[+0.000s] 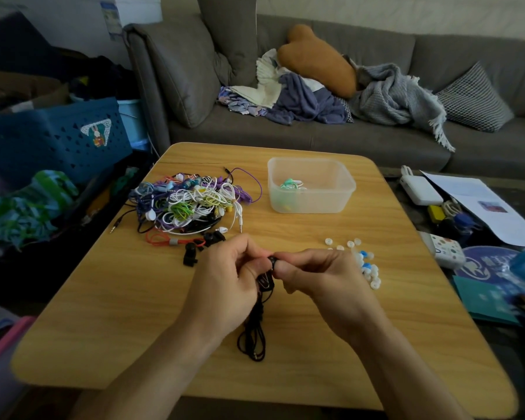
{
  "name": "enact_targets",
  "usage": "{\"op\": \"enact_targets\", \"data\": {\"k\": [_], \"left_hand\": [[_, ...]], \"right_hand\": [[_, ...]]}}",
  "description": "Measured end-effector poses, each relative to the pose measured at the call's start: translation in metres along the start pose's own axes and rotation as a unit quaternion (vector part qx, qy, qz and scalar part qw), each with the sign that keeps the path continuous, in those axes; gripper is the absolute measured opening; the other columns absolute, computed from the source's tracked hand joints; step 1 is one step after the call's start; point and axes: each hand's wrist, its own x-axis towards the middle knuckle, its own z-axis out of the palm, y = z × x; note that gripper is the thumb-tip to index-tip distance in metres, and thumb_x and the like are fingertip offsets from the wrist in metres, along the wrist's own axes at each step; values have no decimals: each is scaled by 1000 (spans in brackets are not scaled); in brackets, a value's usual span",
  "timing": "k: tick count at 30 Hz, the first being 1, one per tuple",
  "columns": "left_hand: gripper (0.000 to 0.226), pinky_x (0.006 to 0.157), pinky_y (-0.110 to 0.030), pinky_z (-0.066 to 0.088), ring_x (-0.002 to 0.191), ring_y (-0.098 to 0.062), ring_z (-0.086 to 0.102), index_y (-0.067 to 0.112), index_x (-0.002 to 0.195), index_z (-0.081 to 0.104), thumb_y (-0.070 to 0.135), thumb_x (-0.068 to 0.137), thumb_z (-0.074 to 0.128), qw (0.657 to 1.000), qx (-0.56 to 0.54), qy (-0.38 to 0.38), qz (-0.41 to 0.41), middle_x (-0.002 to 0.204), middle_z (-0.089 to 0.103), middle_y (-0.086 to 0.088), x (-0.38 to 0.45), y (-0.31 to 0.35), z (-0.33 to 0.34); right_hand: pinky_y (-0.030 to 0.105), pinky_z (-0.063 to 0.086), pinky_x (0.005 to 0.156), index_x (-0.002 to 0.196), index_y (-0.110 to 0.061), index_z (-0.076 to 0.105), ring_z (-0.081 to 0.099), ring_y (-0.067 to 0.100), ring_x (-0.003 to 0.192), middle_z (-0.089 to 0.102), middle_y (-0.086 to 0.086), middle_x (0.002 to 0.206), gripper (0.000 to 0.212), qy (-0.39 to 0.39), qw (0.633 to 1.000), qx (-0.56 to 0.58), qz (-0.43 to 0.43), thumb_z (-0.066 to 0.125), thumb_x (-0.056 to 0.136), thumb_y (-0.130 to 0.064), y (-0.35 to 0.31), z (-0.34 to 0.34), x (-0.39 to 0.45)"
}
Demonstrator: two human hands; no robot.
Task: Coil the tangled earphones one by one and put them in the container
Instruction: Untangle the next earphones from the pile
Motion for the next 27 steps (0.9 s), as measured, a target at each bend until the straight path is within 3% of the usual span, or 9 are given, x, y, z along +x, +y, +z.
{"op": "enact_targets", "data": {"k": [4,6,8,10,13,18,22,27], "left_hand": [[18,56,-10,48,73,10,65,6,77,67,-12,81,67,989,78,-8,123,71,68,10,2,-1,-2],[17,56,-19,53,78,10,66,3,77,67,-13,81,66,986,80,-23,147,75,70,6,6,-1,-3],[14,58,-18,54,77,9,66,3,79,67,-11,82,66,983,76,-38,160,76,70,7,9,-2,-5],[11,55,-21,53,68,-1,66,7,82,68,-4,85,68,987,73,-35,137,72,68,10,10,-4,-6],[8,56,-40,53,60,-16,64,15,86,66,9,89,67,997,43,-17,62,70,67,5,9,-9,-4],[10,50,-22,48,53,-11,63,14,87,64,6,92,62,994,-63,-40,-79,69,70,2,10,-9,-2],[5,49,-27,47,54,-17,62,6,93,64,6,94,59,981,-138,-57,-125,71,69,-9,10,-9,-2],[9,49,-28,46,55,-21,60,-1,98,62,7,94,57,969,-185,-60,-152,71,66,-15,9,-9,1]], "right_hand": [[25,49,60,87,2,76,55,14,61,67,11,74,21,-60,976,162,134,74,68,-7,-1,-4,2],[23,49,59,82,-1,78,54,13,61,66,10,74,13,-72,966,194,152,72,71,-6,0,-4,2],[23,50,59,86,0,77,55,13,61,66,10,75,16,-69,969,188,144,72,72,-7,2,-4,3],[25,51,63,96,1,76,58,13,65,69,11,79,27,-51,983,137,110,73,72,-11,2,-4,4],[25,54,70,105,-9,76,64,14,72,75,11,87,35,-25,999,11,34,76,71,-19,2,-5,4],[29,56,74,109,-17,68,68,18,73,76,8,83,37,-35,992,-115,-34,76,75,-28,-1,-8,6],[37,56,72,98,-23,72,67,14,72,75,1,80,28,5,979,-187,-76,77,74,-36,2,-10,8],[30,56,71,92,-22,75,69,13,74,75,-1,84,18,17,981,-153,-121,78,76,-28,3,-12,9]]}}
